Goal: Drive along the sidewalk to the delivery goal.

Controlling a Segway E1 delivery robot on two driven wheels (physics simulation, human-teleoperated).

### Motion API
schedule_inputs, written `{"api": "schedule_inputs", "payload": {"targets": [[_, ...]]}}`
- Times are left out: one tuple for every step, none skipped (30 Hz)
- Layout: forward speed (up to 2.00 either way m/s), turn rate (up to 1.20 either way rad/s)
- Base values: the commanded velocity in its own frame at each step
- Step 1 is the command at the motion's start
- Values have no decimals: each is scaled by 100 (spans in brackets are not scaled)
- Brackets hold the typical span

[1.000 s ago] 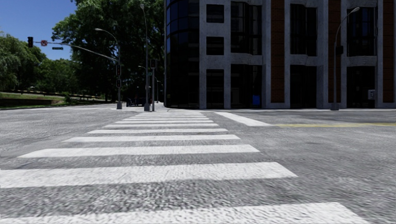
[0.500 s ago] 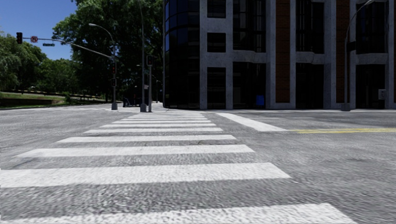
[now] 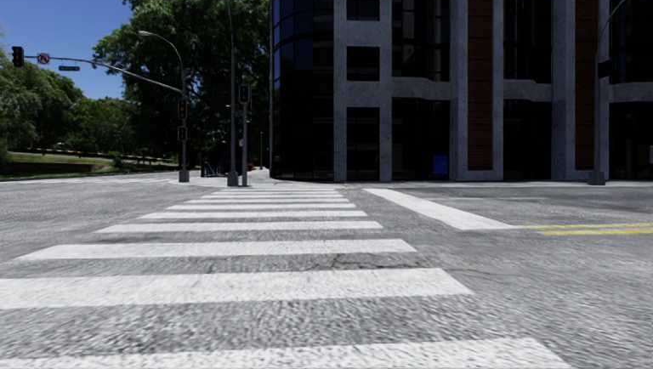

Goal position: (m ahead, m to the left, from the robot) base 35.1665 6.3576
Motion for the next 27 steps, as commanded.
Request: {"api": "schedule_inputs", "payload": {"targets": [[200,0],[200,0],[200,0],[200,0],[200,0],[200,0],[200,0],[200,0],[200,0],[200,0],[200,0],[200,0],[200,0],[200,0],[200,0],[200,0],[200,0],[200,0],[200,0],[200,0],[200,0],[200,0],[200,0],[200,0],[200,0],[200,0],[200,0]]}}
